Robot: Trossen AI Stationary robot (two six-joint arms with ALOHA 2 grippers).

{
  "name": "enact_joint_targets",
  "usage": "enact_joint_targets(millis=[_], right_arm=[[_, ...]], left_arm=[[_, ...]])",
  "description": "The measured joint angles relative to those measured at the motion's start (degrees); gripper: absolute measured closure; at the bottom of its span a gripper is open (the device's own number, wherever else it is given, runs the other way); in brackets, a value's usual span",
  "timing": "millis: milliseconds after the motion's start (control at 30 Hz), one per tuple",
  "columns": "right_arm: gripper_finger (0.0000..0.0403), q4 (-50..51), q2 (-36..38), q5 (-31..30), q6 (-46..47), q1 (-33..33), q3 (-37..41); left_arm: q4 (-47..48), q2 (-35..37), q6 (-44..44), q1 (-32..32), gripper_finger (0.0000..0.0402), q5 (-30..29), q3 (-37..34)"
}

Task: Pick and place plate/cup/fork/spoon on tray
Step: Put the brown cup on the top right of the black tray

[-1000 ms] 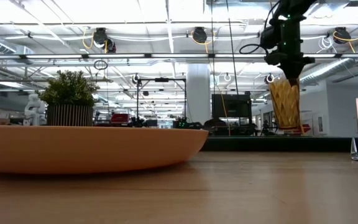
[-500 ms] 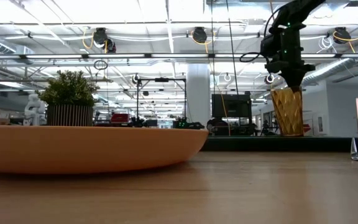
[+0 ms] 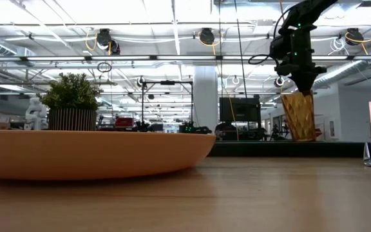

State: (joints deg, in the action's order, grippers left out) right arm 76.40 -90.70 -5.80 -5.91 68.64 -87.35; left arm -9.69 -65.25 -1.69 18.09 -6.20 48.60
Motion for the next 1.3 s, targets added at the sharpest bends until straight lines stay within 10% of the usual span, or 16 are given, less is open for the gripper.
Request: enact_joint_targets(millis=[700,1300], right_arm=[[0.0390,-0.07,0.00,-0.14,-0.44,-0.11,0.28],[0.0303,-5.57,0.33,-1.14,-2.56,-2.01,4.90]], left_arm=[[0.00,0.00,-0.02,-0.04,0.0378,0.00,0.00],[-0.90,0.00,-1.03,-0.04,0.0378,0.00,0.00]])
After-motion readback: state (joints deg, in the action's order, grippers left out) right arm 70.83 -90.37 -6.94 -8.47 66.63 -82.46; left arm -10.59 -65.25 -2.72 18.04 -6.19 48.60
